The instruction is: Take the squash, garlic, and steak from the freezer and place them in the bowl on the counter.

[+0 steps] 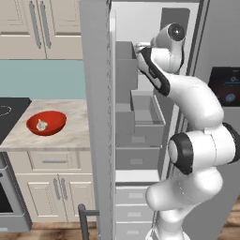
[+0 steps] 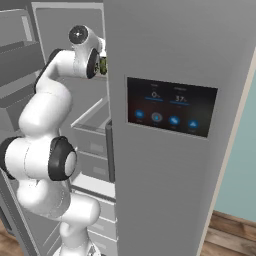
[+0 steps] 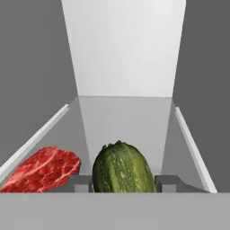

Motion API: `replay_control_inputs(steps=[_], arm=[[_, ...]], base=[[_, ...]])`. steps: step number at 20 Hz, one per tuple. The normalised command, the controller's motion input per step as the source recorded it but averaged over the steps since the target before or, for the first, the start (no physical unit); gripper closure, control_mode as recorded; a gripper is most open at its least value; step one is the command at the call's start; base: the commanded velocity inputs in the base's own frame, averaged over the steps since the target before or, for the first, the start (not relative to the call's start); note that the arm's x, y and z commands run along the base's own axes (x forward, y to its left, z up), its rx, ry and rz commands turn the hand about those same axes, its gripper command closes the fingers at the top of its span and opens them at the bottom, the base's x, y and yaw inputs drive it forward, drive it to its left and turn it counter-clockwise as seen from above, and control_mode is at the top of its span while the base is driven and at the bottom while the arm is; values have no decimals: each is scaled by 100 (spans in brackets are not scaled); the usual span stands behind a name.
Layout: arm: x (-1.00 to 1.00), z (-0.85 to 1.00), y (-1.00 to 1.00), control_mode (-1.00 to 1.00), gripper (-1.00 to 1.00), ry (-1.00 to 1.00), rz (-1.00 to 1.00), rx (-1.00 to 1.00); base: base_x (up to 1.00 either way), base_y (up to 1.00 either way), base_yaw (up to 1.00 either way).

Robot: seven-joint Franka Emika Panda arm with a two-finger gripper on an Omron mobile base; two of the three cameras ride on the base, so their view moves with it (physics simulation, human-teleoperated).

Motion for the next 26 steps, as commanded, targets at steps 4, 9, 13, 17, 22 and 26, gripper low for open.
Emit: replay_control_inputs(steps=[4, 9, 13, 17, 22, 26], arm=[[-100, -24, 0, -100, 100, -33, -2, 2], [-100, 75, 0, -100, 100, -16, -10, 0], [-100, 55, -3, -100, 100, 2, -12, 0], [-100, -29, -21, -100, 100, 23, -3, 1], [-100, -67, -13, -100, 100, 42, -1, 6], [-100, -96, -24, -100, 100, 47, 0, 9]], base=[[0, 0, 0], [0, 0, 0], [0, 0, 0], [0, 0, 0], [0, 0, 0], [0, 0, 0]])
